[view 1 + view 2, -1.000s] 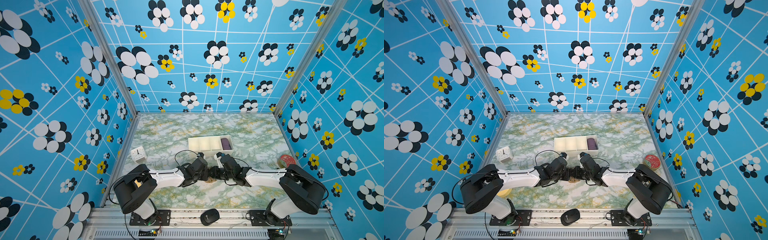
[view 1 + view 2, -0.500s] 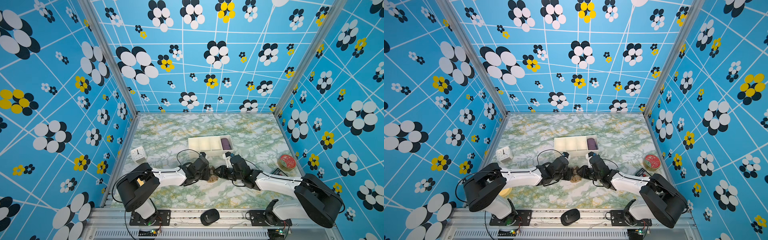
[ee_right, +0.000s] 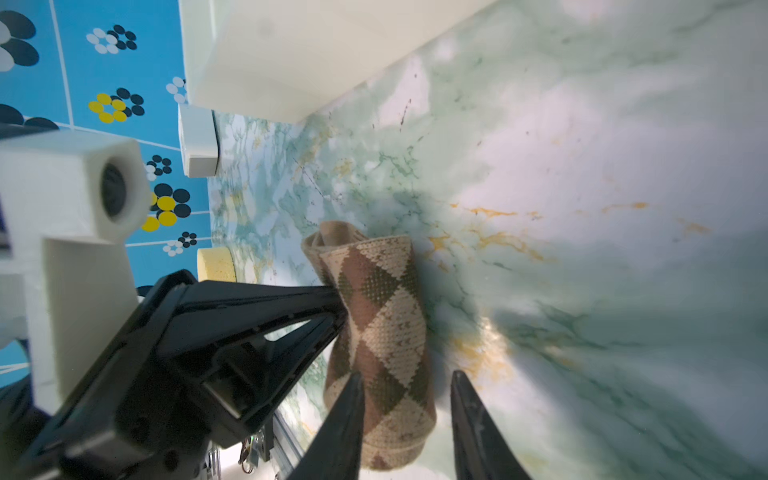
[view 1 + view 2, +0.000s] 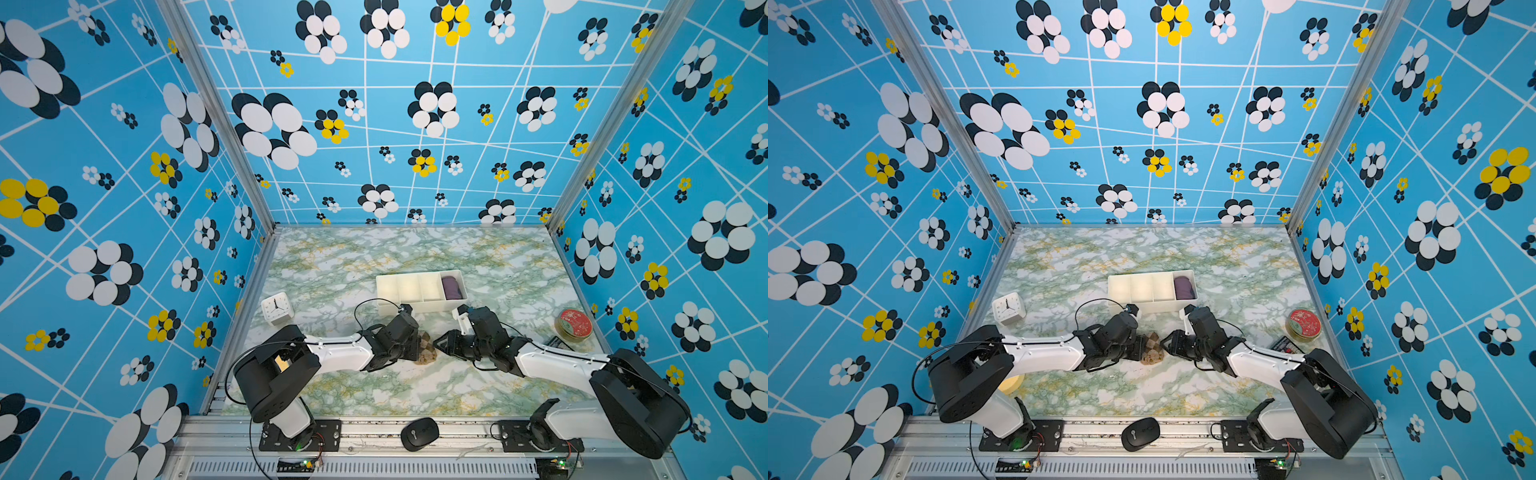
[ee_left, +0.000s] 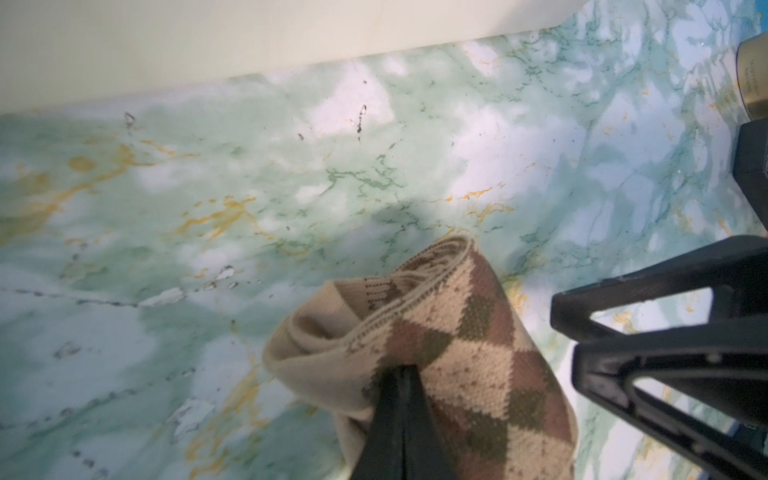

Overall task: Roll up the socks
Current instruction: 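Grasp the argyle sock roll end with the right gripper beside the left gripper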

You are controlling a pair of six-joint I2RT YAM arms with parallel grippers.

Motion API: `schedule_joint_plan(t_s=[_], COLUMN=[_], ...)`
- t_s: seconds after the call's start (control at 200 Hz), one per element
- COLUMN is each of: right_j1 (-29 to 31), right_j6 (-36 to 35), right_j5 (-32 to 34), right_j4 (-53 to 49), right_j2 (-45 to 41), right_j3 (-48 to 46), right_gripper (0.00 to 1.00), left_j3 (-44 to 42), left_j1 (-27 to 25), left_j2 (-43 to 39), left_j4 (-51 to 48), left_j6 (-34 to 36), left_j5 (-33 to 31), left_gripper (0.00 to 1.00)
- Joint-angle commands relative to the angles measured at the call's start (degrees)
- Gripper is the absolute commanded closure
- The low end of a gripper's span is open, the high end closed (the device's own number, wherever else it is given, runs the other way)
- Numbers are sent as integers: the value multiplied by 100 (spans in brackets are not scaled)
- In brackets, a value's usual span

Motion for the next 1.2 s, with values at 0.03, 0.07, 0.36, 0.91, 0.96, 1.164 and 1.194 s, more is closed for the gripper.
schedule_joint_plan(t_s=[0.03,0.07,0.36,0.91,0.96,1.164,1.194], right_j1=[-24,-28,-25,-50,-51,-51,-50], right_j6=[-11,-10,-46,42,71,200,198], right_j5=[-345,-353,-410,-550,-590,-716,-718], right_j4=[251,279,351,863,961,1356,1370], right_j2=[224,246,341,907,990,1202,1192], right_j3=[-30,-36,-67,-90,-91,-113,-117], right_gripper=[63,63,63,59,59,59,59], left_j3=[-212,-227,-398,-852,-843,-818,-813], left_j1=[-23,-27,24,252,252,256,256], left_j2=[326,330,496,756,800,892,910], left_j4=[-939,-917,-455,281,317,380,382], left_j6=[122,116,17,-183,-189,-203,-203], left_j5=[-25,-18,273,689,722,786,795], left_gripper=[100,100,100,100,100,100,100])
